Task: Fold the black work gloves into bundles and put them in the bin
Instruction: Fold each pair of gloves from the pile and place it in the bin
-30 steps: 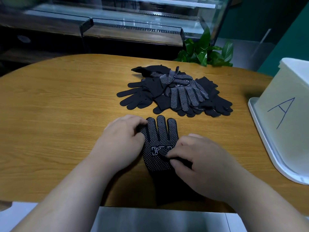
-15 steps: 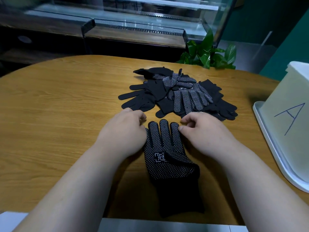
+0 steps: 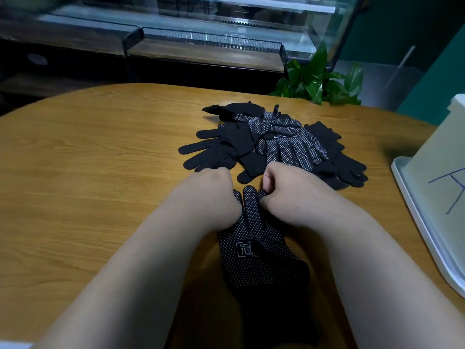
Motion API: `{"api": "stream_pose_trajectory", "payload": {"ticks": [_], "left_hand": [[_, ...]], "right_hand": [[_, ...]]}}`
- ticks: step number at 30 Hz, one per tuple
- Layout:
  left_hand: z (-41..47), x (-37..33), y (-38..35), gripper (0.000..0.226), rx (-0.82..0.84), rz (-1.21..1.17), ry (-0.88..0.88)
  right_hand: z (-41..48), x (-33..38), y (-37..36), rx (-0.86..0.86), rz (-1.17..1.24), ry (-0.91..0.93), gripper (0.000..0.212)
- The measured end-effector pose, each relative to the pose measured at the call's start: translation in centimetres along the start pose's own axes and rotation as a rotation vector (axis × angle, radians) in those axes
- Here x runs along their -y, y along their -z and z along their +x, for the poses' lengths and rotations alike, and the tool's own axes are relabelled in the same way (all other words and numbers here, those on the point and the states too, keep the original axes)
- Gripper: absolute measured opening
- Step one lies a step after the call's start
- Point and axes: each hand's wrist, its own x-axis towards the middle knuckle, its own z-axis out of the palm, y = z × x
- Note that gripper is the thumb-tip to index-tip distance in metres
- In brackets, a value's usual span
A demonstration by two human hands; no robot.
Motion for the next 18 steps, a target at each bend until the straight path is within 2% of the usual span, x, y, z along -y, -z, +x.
{"api": "stream_pose_trajectory", "payload": {"ticks": [4,8,12,18], "left_hand": [[0.33,-0.16,-0.15,0.021,-0.004,-0.020,-0.010],[0.37,-0.18,-0.25,0.023,-0.010,-0.033,-0.025],[0.48,0.09,-0.26,0.015,-0.003,-0.093,-0.040],[0.52,0.55,0.10,0.021,-0.001,-0.203,-0.040]], "right_hand": [[0.32,0.30,-0.10,0.045,-0.007,-0.029,0.029],[0.54,0.57,-0.05,0.067,-0.030,-0.039,0.011],[0.34,0.64,-0.03,0.069,-0.035,-0.004,0.007],[0.95,0.34,-0.19,0.023,0.026,-0.021,0.022]]}}
